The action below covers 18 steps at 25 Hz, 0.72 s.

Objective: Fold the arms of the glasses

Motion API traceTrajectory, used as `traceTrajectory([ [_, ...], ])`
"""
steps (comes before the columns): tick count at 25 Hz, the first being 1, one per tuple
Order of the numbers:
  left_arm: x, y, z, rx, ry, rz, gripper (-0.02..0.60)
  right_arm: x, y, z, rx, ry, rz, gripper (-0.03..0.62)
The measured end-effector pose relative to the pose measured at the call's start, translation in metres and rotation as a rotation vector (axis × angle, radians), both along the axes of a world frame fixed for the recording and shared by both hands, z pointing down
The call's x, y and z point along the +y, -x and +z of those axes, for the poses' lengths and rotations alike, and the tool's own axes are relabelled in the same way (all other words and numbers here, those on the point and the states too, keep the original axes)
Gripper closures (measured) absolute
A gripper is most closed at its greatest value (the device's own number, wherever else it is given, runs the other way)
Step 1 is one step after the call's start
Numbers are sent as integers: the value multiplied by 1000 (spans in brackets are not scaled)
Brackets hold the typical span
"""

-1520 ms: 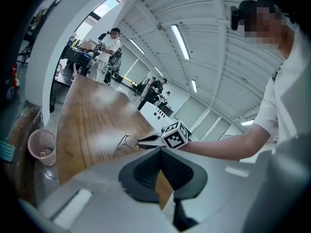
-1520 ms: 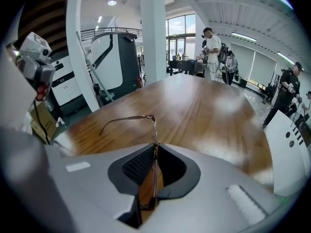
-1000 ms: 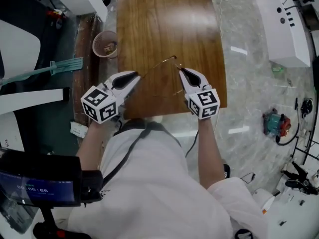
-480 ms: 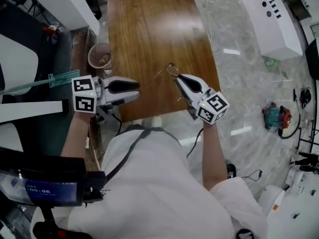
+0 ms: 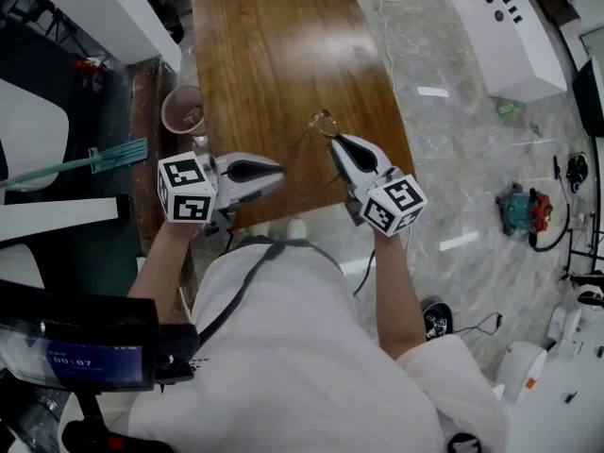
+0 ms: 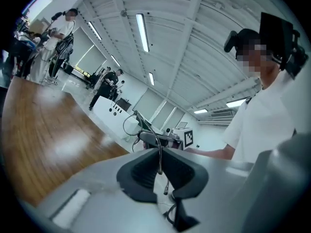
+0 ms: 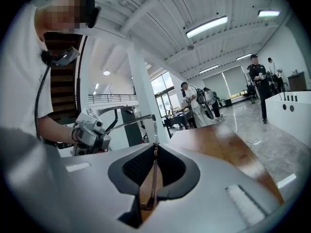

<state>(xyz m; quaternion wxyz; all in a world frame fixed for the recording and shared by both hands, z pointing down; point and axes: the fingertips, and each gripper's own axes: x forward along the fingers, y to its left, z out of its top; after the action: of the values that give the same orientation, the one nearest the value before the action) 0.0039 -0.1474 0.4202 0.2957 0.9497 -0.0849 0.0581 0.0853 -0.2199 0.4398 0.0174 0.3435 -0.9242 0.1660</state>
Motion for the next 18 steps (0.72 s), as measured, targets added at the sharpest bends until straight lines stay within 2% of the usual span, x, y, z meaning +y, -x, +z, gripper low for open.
traceTrajectory([
  [4,3,-28,18,-80,-27,-26,554,4,6,-9,-34,12,84,563],
  [8,7,-45,28,-151,-34,-6,554,11,18,-11,-47,34,60,563],
  [9,9,-44,27,-147,-30,4,550,13,20,-10,-47,42,43,563],
  [13,23,-28,8,-30,62,95,406,26,22,-5,-97,124,-73,563],
  [14,26,-23,2,-4,78,120,394,29,22,-5,-118,152,-100,563],
  [16,31,-16,-8,28,91,165,401,34,24,-4,-171,209,-145,563],
  [18,36,-16,-13,37,77,215,457,36,30,-6,-219,247,-171,563],
])
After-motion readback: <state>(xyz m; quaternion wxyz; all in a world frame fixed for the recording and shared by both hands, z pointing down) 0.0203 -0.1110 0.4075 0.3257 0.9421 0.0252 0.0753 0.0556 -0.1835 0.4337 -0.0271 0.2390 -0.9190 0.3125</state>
